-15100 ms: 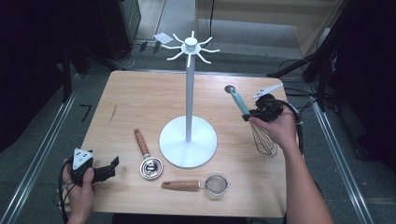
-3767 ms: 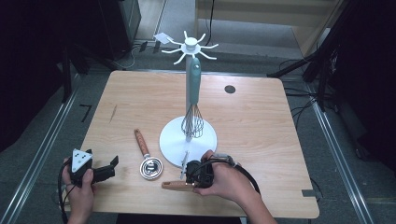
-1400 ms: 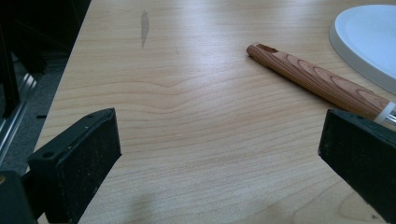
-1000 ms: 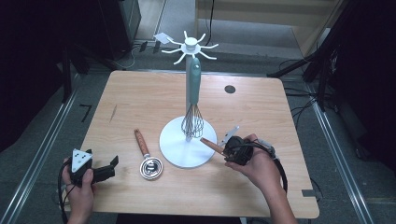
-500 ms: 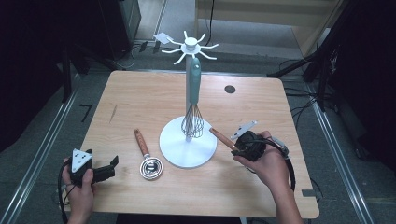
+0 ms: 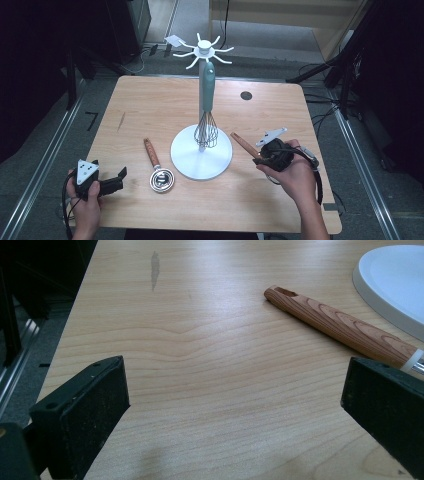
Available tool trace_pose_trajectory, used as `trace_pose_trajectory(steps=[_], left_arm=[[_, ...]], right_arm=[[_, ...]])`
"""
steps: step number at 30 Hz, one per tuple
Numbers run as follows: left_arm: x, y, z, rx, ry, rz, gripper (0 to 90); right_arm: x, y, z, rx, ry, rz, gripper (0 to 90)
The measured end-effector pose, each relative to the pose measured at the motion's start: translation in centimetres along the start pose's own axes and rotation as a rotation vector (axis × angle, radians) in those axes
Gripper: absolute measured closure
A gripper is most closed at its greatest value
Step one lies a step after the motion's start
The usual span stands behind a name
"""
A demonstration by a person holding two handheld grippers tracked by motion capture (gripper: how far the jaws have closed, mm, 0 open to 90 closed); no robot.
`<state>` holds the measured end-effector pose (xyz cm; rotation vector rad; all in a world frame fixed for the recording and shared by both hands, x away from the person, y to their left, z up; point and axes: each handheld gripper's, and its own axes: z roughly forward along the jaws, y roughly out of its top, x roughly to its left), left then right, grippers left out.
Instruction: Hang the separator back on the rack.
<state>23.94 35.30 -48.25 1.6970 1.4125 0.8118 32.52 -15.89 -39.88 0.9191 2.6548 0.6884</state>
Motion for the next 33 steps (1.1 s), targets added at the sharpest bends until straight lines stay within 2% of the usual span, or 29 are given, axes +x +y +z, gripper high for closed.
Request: trace_pose_trajectory(steps=[11,17,23,33], left_arm=[[0.0,0.0,0.0,0.000,0.000,0.001,0.0],[0.0,0.0,0.0,0.001,0.000,0.001,0.0],[0.0,0.0,0.0,-0.001,0.001,-0.001,0.0],[0.0,0.0,0.0,-0.002,0.001,-0.003,0.0]], right_arm=[[-0.4,-0.3,-0.9,-0.087,-0.004,0.040,71.5],[-0.4,-0.2,-1.5,-0.159,-0.010,0.064,71.5],[-0.2,-0.2,-2.1,-0.236,0.006,0.099,71.5],[0.2,0.1,-2.8,-0.367,0.044,0.125,71.5]])
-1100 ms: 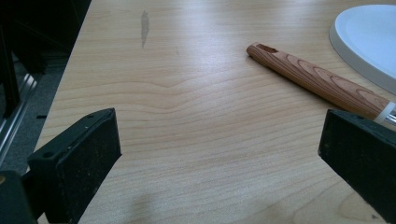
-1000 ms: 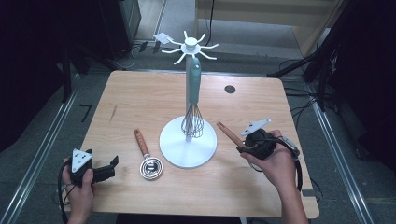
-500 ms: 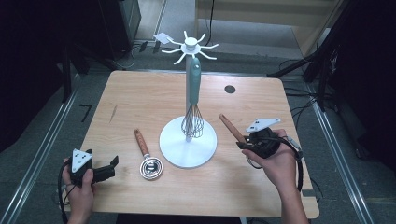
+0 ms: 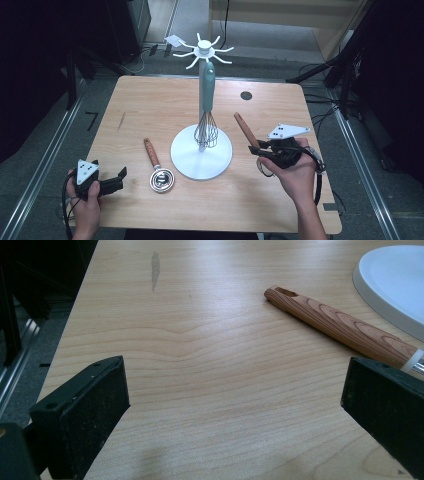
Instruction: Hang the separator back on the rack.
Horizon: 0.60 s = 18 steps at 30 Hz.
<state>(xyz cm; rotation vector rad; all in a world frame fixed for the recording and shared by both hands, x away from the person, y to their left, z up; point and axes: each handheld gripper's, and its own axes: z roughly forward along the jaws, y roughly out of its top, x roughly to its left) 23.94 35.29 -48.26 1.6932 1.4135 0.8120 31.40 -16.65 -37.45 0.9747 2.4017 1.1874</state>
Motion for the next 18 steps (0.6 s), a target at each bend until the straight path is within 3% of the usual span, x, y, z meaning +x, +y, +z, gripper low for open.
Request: trace_pose_trajectory(steps=[18], left_arm=[[0.02,-0.02,-0.08,0.000,0.002,-0.003,0.0]], right_arm=[[0.81,0.39,-0.46,-0.202,0.072,0.060,71.6]])
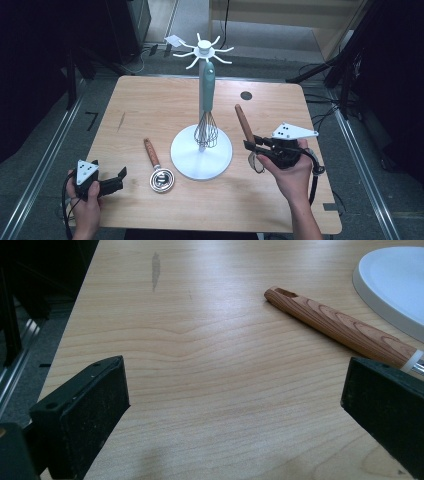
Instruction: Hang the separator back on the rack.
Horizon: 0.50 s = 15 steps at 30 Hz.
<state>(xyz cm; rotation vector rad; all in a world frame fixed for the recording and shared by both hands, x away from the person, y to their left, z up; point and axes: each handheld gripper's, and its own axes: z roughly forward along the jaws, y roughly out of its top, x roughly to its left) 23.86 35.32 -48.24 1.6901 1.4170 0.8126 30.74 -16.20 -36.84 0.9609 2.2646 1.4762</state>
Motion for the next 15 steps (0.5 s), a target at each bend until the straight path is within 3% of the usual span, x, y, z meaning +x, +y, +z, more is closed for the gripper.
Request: trace_pose_trajectory(steps=[15], left_arm=[[-0.07,-0.05,-0.07,-0.011,0.002,0.008,0.0]], right_arm=[[0.37,0.41,-0.16,-0.085,0.017,0.008,71.5]])
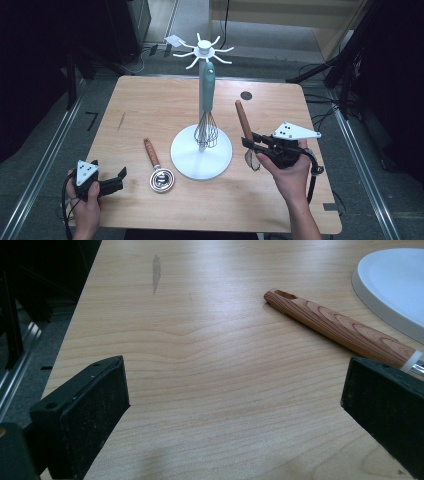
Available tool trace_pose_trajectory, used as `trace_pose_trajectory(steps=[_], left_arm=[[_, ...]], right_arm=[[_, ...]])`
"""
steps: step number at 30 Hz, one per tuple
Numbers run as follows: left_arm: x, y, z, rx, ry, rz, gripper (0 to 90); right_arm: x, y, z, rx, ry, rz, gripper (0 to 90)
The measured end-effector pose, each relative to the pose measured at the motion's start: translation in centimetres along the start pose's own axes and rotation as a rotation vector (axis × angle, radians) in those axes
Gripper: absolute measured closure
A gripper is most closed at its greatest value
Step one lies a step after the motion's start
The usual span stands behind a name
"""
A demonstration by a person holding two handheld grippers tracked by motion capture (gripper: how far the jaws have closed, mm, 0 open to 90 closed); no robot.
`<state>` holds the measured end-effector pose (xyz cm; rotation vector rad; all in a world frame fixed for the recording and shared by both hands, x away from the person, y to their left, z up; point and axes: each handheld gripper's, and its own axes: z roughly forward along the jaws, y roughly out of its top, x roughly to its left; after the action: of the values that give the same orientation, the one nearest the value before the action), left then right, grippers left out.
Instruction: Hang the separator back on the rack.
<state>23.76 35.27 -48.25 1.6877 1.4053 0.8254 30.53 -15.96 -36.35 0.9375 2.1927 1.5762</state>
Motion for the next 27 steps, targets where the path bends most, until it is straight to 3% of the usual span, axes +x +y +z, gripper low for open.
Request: trace_pose_trajectory(steps=[27], left_arm=[[0.0,0.0,-0.1,0.001,0.000,-0.006,0.0]], right_arm=[[1.6,2.4,0.3,-0.137,0.025,-0.015,71.4]])
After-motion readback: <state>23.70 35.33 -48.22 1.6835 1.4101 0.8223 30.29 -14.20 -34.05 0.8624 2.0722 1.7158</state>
